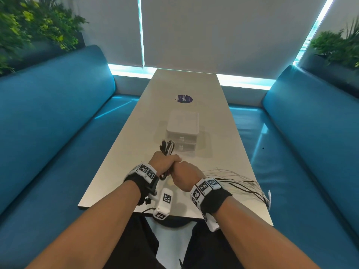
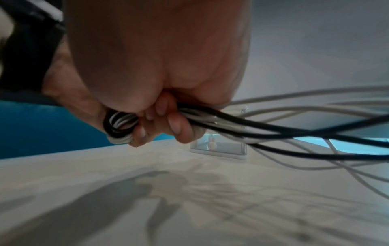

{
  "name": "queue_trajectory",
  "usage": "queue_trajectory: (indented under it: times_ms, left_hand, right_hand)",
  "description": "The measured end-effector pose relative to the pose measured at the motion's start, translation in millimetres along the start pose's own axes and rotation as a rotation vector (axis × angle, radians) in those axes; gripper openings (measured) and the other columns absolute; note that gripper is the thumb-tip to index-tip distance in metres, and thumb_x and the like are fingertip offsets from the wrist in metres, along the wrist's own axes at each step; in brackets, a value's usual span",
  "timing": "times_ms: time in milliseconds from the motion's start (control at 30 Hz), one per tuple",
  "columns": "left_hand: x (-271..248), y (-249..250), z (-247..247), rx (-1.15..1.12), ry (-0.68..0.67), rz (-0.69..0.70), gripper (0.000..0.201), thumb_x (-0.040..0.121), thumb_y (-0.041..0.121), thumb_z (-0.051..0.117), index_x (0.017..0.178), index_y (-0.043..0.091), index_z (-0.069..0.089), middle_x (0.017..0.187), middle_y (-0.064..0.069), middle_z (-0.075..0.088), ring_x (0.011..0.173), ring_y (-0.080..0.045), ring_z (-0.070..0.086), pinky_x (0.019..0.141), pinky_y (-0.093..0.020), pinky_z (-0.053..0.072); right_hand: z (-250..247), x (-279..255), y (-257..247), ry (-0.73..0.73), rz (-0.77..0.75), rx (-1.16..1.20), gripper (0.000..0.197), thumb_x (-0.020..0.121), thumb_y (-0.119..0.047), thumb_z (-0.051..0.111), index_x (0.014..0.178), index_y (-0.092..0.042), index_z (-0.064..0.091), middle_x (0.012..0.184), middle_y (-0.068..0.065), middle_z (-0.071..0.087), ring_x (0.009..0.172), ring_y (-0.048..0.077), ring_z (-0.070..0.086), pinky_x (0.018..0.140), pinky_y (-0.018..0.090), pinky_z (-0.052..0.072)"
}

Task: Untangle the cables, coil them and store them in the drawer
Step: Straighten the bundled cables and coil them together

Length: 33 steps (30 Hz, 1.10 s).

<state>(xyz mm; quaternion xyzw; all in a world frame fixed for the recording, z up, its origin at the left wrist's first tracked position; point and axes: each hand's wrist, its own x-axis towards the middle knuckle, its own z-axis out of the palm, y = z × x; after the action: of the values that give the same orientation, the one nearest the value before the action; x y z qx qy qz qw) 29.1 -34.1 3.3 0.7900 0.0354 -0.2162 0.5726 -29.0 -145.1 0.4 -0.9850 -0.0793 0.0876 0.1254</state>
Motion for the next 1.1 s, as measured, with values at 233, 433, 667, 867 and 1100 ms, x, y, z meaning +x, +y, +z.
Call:
queue_trajectory:
  times_ms: [233,433,667,867,1100]
  left_hand:
    - [4,8,6,-0.074,0.059,0.072,0.027,0.085,0.034,0.073,0.080,0.008,0.066,0.070,-0.010,0.066,0.065,-0.027,0.062,0.057,-0.028,0.042]
    - [3,22,3,-0.384,0.089,0.163,0.037,0.094,0.041,0.063,0.071,0.013,0.057,0.060,-0.009,0.069,0.075,-0.031,0.073,0.082,-0.046,0.054]
    - [0,33,2,-0.494,0.143,0.154,0.050,0.093,0.048,0.062,0.058,0.014,0.049,0.040,0.000,0.041,0.036,-0.017,0.051,0.083,-0.053,0.057]
    - [-5,38,-1,-0.573,0.172,0.171,0.044,0.095,0.046,0.061,0.065,0.016,0.047,0.046,0.002,0.036,0.039,-0.015,0.035,0.050,-0.030,0.041]
    - [-5,36,-3,-0.486,0.206,0.166,0.041,0.094,0.050,0.060,0.074,0.015,0.049,0.051,0.001,0.037,0.038,-0.014,0.030,0.043,-0.026,0.030]
  right_hand:
    - [9,0,3,0.037,0.023,0.188,0.031,0.101,-0.029,0.038,0.124,-0.008,0.039,0.095,0.017,0.068,0.074,0.033,0.063,0.066,0.043,0.052]
    - [-5,0,20,0.076,-0.025,0.225,0.035,0.105,-0.038,0.033,0.130,-0.015,0.038,0.093,0.021,0.067,0.076,0.036,0.061,0.075,0.047,0.051]
    - [-17,2,38,-0.003,0.049,0.174,0.049,0.100,-0.055,0.037,0.085,-0.013,0.054,0.077,0.007,0.061,0.069,0.025,0.056,0.064,0.035,0.040]
    - [-5,5,42,-0.054,0.110,0.179,0.069,0.085,-0.081,0.032,0.077,-0.017,0.054,0.075,0.006,0.063,0.069,0.025,0.060,0.072,0.042,0.051]
    - [-1,2,40,0.035,0.096,0.115,0.064,0.085,-0.080,0.037,0.070,-0.020,0.053,0.072,0.003,0.060,0.066,0.022,0.058,0.060,0.036,0.044]
